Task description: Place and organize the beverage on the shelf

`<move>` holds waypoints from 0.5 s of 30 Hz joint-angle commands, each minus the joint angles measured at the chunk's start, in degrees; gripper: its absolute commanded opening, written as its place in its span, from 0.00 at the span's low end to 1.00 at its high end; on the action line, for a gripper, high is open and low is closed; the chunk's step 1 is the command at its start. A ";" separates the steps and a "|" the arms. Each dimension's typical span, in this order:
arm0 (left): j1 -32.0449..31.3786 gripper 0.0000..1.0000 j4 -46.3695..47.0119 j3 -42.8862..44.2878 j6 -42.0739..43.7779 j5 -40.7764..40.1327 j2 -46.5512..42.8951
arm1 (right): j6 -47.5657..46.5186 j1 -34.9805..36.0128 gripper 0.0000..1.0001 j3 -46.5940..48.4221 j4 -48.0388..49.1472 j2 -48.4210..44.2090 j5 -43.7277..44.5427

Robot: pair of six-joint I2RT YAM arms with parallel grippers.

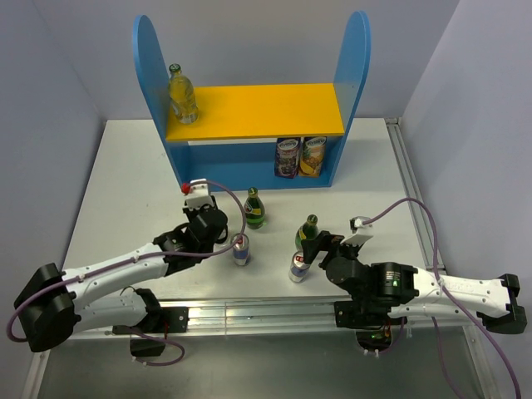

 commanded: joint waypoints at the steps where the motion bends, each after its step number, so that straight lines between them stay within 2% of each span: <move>1: -0.08 0.00 -4.19 6.42 0.69 -0.20 -3.17 | 0.60 -0.02 1.00 -0.53 1.43 -0.84 2.47; 9: -0.16 0.00 -8.42 18.99 8.59 -0.38 -2.29 | 0.60 -0.02 1.00 -0.71 1.43 -1.46 2.56; 15: 0.45 0.00 -8.86 34.63 18.26 -0.99 3.50 | 0.16 -0.02 1.00 -0.97 1.69 -2.16 2.47</move>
